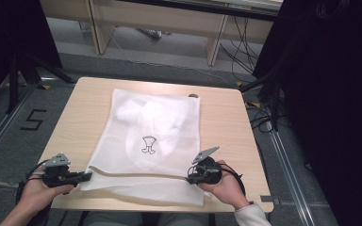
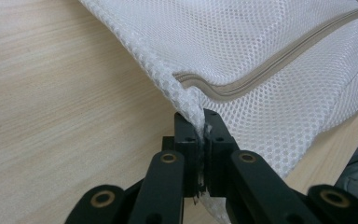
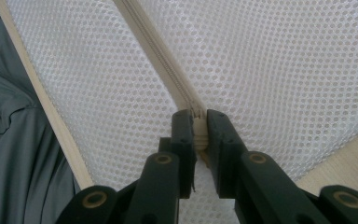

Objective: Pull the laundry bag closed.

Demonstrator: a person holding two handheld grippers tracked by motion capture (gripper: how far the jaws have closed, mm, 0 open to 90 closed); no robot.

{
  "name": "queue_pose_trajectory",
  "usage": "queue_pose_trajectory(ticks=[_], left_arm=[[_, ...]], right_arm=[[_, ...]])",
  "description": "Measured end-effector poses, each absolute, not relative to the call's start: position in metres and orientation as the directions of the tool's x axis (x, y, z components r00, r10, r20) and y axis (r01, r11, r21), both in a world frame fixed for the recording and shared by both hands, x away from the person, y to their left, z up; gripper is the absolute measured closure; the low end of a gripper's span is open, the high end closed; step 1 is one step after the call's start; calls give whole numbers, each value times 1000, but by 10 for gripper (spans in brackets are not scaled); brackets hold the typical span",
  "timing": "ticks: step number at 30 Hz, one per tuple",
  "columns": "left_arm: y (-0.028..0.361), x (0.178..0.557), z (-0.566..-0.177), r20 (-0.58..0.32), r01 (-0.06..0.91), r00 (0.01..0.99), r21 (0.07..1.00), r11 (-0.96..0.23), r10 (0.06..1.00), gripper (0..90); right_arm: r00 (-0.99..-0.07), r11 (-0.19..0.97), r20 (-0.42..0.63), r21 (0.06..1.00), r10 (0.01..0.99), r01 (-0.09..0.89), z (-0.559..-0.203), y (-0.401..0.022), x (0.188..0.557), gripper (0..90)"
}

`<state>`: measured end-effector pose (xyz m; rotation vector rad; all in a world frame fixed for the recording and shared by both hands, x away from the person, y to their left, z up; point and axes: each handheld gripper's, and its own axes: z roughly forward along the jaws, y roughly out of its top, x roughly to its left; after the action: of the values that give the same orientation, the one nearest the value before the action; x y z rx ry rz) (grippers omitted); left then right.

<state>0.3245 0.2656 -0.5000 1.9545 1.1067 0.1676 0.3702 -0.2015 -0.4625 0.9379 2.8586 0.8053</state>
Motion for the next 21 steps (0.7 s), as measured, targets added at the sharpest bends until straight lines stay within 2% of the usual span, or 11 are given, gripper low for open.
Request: queue_pose_trajectory(ticks=[18,19,21], left_arm=[[267,324,-498,-274,632,581,745,-212,766,859],[268,325,-498,-273,630,581,747,-212,767,859],[269,325,-497,-267,628,576,750,-209,773,859]], right_arm=[[-830,698,124,483,543,529,-463,-207,371,823],[-813,685,136,470,566,556,-463,-206,369,822],[-816,688,133,471,563,552,-463,-206,369,823]])
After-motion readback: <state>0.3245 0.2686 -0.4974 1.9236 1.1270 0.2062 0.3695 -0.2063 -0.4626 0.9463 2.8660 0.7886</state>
